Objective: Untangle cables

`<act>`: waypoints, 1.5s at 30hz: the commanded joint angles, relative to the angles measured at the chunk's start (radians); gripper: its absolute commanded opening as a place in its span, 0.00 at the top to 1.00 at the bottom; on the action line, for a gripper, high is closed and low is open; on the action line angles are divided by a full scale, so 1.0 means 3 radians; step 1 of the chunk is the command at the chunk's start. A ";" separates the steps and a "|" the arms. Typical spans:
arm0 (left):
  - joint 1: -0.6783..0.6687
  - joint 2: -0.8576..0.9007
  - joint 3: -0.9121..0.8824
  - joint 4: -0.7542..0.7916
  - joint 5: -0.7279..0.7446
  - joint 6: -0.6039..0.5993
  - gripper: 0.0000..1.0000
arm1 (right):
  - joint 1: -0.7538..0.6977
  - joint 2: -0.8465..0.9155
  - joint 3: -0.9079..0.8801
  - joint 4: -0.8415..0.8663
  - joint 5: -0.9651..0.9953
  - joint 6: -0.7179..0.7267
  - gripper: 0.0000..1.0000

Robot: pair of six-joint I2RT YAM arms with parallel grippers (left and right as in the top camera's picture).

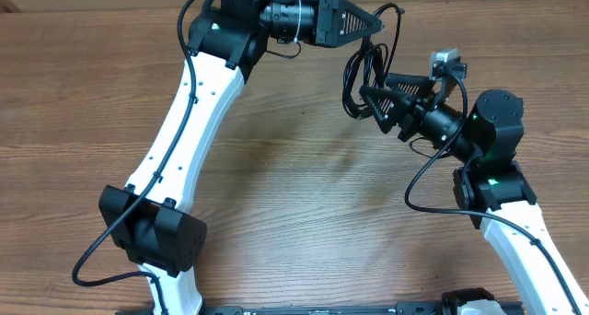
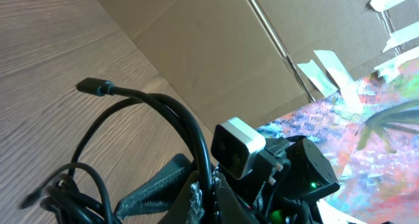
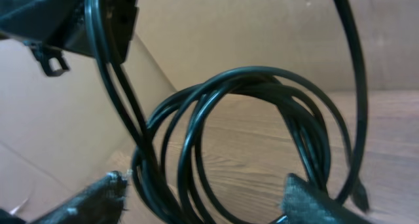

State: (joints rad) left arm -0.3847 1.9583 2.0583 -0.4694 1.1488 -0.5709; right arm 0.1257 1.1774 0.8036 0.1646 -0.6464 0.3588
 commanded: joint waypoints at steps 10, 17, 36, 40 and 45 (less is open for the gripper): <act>-0.0211 -0.0104 0.0099 0.0137 0.0165 -0.0045 0.96 | -0.0008 0.0109 -0.0013 -0.0008 0.0287 -0.0203 0.41; -0.0225 -0.0104 0.0099 0.0135 0.0161 -0.0042 0.96 | -0.0008 0.0209 -0.0013 -0.0006 0.0280 -0.0202 0.89; 0.0334 -0.0104 0.0099 -0.0340 0.0062 0.0240 0.00 | -0.0027 0.0036 -0.0013 -0.0058 0.0170 -0.0038 0.96; 0.0320 -0.0104 0.0099 -0.0721 0.0066 0.0664 0.00 | -0.0126 0.0036 -0.0013 -0.0058 0.0163 0.0155 0.96; 0.0239 -0.0104 0.0099 -0.1514 0.0072 0.2155 0.00 | -0.0381 0.0036 -0.0013 -0.0029 -0.0299 0.0495 0.96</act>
State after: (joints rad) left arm -0.2920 1.9579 2.0689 -0.8364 1.1667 -0.2848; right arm 0.0551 1.2175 0.8036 0.1398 -0.6319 0.4217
